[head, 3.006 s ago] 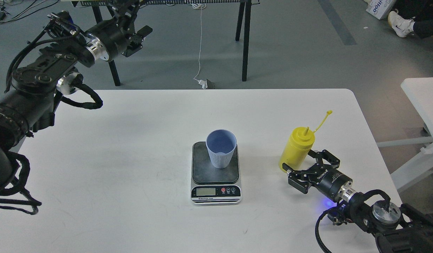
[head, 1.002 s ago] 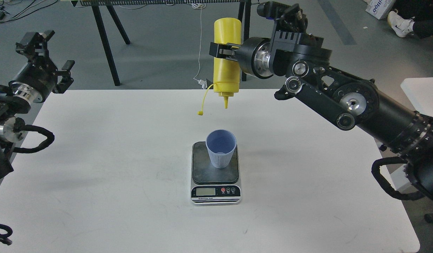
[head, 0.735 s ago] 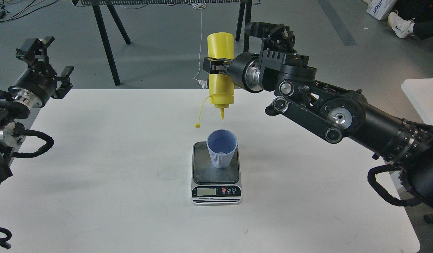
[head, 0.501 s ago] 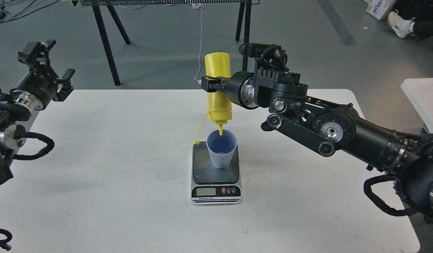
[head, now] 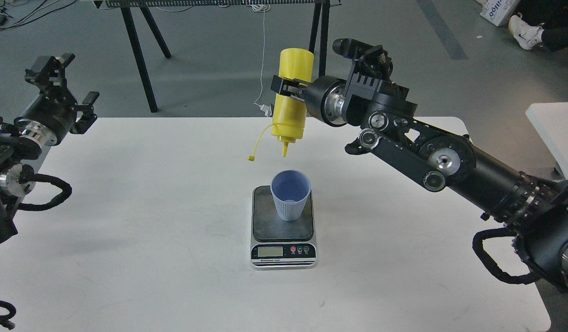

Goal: Pour seasoning into cup on scale with both arms
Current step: 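Raise the yellow bottle away from the cup and turn it upright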

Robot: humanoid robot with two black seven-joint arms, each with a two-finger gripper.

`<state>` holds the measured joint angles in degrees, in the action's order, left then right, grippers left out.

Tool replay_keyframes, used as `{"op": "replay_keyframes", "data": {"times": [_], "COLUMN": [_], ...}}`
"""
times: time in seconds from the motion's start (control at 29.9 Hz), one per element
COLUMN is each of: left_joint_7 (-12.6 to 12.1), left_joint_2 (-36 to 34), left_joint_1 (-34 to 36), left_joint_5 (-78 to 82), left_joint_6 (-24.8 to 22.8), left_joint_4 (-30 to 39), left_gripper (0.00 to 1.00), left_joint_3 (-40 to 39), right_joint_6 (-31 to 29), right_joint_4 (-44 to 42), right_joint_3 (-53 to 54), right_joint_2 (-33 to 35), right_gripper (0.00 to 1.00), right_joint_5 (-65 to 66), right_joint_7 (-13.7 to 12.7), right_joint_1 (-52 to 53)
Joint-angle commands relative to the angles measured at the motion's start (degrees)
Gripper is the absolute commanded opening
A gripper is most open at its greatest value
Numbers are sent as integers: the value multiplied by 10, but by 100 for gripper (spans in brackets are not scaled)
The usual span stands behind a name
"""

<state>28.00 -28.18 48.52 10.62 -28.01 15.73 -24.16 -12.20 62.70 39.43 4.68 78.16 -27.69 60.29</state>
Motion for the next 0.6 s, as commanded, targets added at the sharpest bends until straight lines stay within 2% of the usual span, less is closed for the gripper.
{"op": "replay_keyframes", "data": {"times": [0.0, 0.2, 0.3, 0.43, 0.57], "left_joint_7": [0, 0, 0, 0, 0], "left_joint_2": [-3, -14, -27, -39, -41], "left_joint_1": [1, 4, 6, 12, 30], "left_joint_5": [-2, 7, 8, 10, 22], "left_joint_6": [0, 0, 0, 0, 0], "left_joint_4": [0, 0, 1, 1, 2], "left_gripper": [100, 100, 100, 100, 100], "left_joint_3": [-1, 5, 7, 17, 31], "right_joint_6": [-11, -2, 6, 27, 11], "right_joint_4": [-5, -6, -12, -40, -65], "right_joint_3": [86, 245, 317, 354, 362], "right_joint_2": [3, 62, 124, 211, 283], "right_gripper": [2, 2, 2, 2, 2], "right_joint_5": [-127, -376, -516, -736, -960], "right_joint_7": [-3, -3, -3, -3, -3], "right_joint_1": [9, 25, 5, -45, -135]}}
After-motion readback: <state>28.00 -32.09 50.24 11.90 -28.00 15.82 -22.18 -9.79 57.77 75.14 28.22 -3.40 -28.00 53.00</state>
